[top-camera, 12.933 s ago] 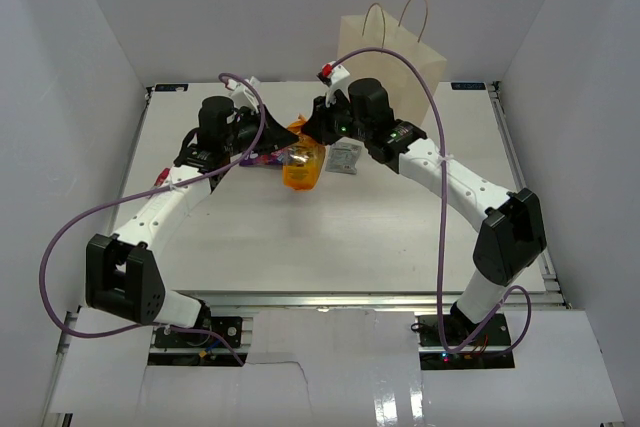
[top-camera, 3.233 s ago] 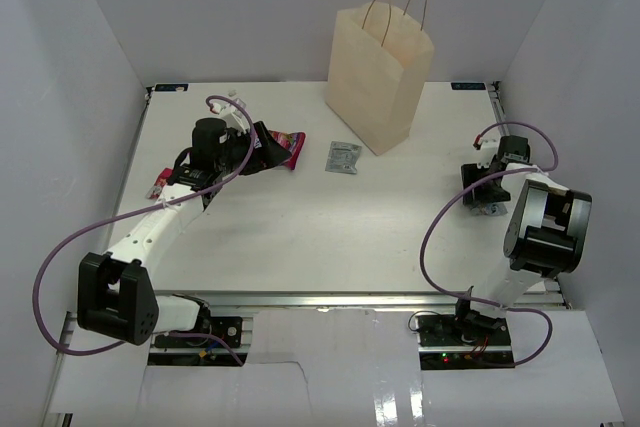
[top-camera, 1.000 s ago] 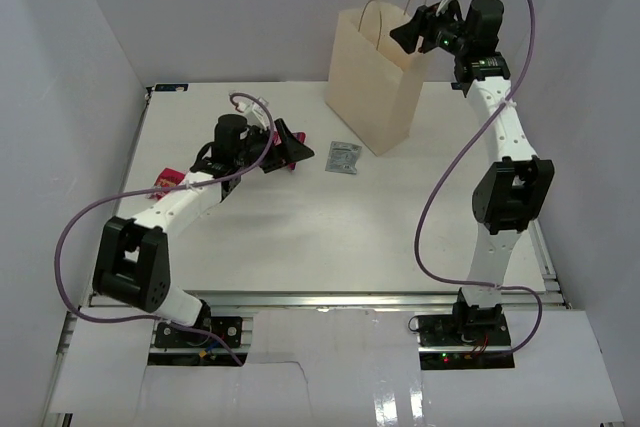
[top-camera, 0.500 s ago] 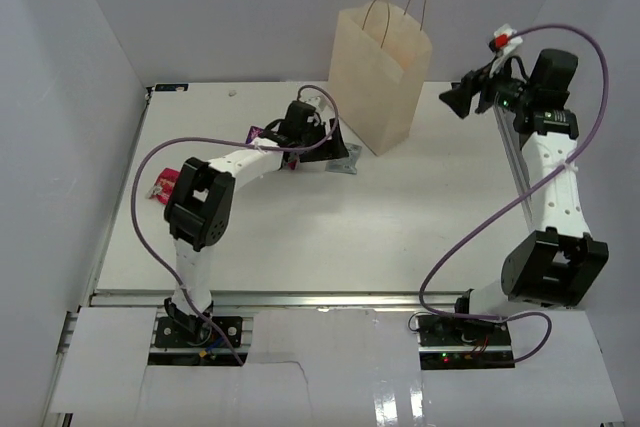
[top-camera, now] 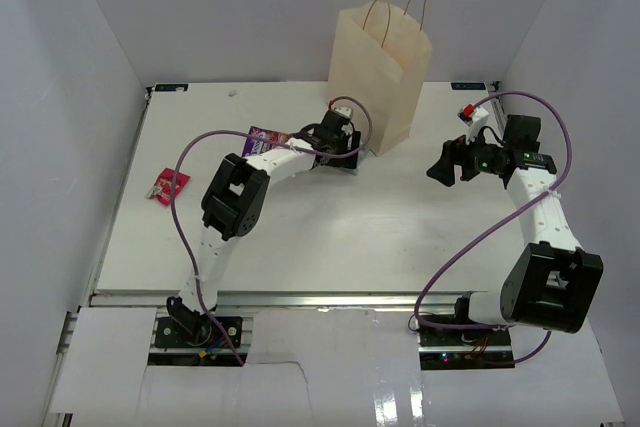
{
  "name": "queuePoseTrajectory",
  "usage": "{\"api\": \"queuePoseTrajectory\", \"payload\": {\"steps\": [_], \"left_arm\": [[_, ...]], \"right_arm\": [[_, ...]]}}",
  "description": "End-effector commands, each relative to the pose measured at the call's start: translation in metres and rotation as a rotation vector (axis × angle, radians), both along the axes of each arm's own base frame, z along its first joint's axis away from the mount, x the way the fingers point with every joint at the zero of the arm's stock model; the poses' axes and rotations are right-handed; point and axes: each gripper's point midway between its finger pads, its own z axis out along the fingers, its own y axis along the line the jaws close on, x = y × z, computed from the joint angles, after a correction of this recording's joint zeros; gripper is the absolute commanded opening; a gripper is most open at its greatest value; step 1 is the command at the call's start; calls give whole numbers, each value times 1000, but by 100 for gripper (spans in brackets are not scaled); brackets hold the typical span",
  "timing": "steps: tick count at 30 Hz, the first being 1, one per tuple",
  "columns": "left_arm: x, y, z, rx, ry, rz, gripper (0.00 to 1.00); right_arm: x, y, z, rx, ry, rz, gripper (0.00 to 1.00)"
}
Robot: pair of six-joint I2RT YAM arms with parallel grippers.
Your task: Place the snacks into the paper bag
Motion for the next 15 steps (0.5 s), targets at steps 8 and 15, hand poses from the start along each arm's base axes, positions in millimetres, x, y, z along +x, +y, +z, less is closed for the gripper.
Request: {"api": "queuePoseTrajectory", "payload": {"steps": [8, 15], "left_arm": [[-21, -3, -34, 160, -4, -45, 88], [-39, 15, -64, 240, 48, -42, 66]], "right_arm": [[4, 1, 6, 20, -31, 7, 83], [2, 4, 7, 36, -30, 7, 83]]}}
